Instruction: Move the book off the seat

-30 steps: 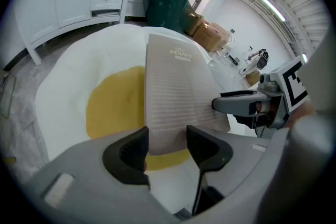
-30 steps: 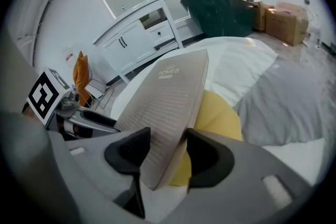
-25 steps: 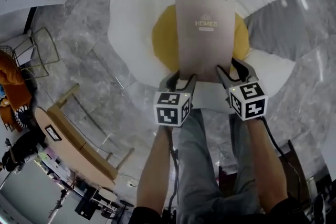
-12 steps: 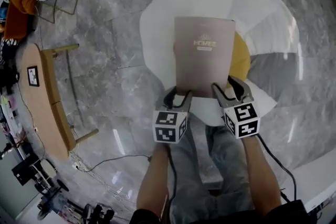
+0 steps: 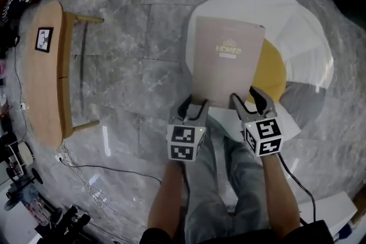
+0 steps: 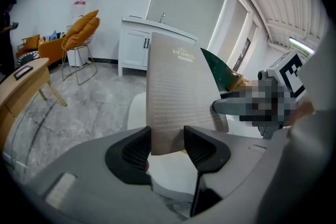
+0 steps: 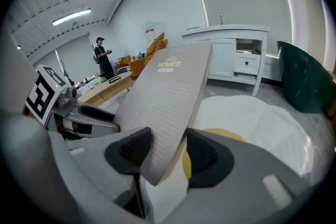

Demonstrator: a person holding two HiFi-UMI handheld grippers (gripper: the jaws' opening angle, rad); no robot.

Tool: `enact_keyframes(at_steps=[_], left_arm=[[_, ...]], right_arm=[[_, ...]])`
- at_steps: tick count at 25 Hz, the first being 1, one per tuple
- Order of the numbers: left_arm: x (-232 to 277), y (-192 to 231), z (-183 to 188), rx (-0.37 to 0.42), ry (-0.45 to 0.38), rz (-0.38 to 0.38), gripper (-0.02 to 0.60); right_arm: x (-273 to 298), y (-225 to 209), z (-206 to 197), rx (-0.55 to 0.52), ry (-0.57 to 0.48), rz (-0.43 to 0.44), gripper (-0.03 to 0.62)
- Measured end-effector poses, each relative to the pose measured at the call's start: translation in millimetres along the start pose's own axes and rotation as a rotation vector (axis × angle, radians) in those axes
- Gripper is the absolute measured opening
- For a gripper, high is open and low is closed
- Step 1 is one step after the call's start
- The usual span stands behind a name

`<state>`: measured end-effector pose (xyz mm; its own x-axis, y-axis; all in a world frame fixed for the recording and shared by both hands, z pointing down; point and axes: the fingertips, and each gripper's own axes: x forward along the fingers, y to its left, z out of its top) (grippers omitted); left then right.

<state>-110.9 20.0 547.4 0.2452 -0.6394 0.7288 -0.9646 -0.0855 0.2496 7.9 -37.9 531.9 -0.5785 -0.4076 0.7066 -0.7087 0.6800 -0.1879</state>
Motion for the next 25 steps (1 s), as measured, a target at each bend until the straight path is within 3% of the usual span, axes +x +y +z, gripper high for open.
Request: enact_keyframes(at_steps=[5, 11, 18, 25], left_arm=[[-43, 63, 5, -0.03, -0.036, 0.076, 0.199], [-102, 164, 1, -0.132, -0.09, 0.186, 0.195], [-172, 272, -29, -0.246, -0.133, 0.296, 0.19], [-258, 362, -69, -0.374, -0.17, 0.459, 0.187]], right_arm=[[28, 62, 37, -0.054, -0.017, 0.059, 0.216], [83, 163, 85, -0.178, 0.001, 0.15, 0.216], [138, 288, 119, -0.309, 0.021, 0.25, 0.216], [177, 421, 140, -0.438, 0.025, 0.4, 0.216]])
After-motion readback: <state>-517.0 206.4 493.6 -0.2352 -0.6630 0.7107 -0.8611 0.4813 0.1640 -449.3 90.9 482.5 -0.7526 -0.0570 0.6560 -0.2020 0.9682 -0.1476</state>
